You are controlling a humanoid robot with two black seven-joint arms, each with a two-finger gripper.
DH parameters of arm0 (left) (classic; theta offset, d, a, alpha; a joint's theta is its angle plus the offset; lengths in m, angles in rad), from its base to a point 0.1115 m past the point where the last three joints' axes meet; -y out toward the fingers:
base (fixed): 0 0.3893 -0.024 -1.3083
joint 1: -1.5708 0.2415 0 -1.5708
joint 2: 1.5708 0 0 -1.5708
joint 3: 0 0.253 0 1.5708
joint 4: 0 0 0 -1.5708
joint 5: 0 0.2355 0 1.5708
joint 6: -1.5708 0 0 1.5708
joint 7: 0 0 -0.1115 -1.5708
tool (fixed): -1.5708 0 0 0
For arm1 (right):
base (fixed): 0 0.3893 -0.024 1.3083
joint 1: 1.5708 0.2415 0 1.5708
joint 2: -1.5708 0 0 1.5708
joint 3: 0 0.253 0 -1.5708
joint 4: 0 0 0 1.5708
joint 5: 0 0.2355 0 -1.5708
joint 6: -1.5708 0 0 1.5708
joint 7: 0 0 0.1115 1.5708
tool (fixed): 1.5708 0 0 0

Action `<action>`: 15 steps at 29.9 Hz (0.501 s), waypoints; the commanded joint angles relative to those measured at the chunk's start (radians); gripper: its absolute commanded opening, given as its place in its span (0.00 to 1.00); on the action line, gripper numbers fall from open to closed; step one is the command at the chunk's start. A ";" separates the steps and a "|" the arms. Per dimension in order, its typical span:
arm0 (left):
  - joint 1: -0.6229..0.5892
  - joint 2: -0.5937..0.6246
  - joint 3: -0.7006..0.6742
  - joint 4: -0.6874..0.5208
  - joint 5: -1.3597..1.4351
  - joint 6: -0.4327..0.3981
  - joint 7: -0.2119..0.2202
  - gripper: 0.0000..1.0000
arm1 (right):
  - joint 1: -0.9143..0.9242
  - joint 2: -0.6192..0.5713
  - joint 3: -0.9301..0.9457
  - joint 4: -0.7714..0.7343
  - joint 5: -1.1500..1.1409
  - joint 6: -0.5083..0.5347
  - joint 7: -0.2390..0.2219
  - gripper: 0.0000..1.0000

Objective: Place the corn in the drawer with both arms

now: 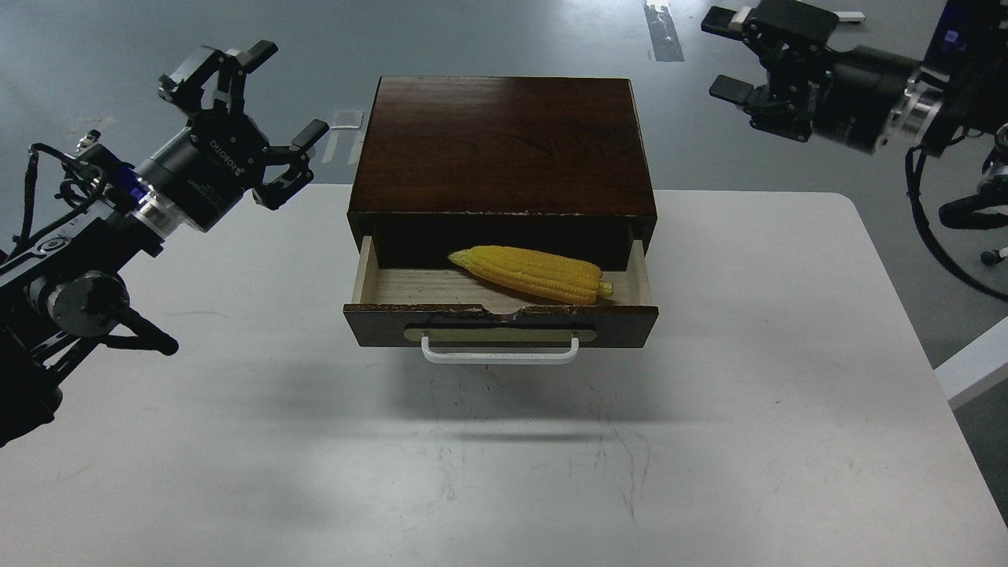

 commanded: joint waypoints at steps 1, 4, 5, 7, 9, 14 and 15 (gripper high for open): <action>0.020 0.000 -0.001 -0.013 0.001 -0.001 -0.001 0.98 | -0.188 0.004 0.119 -0.027 0.153 -0.007 0.000 1.00; 0.031 0.000 -0.011 -0.018 0.001 -0.001 0.001 0.98 | -0.303 0.022 0.193 -0.029 0.253 -0.007 0.000 1.00; 0.031 0.000 -0.011 -0.018 0.001 -0.001 0.001 0.98 | -0.303 0.022 0.193 -0.029 0.253 -0.007 0.000 1.00; 0.037 -0.001 -0.014 -0.018 0.001 -0.001 0.001 0.98 | -0.354 0.047 0.225 -0.039 0.296 -0.007 0.000 1.00; 0.037 -0.001 -0.014 -0.019 0.001 -0.001 0.001 0.98 | -0.377 0.076 0.232 -0.059 0.302 -0.007 0.000 1.00; 0.039 -0.003 -0.014 -0.021 0.001 0.000 0.002 0.98 | -0.405 0.129 0.238 -0.096 0.302 -0.007 0.000 1.00; 0.039 -0.004 -0.014 -0.021 0.001 0.000 0.002 0.98 | -0.406 0.142 0.238 -0.104 0.302 -0.007 0.000 1.00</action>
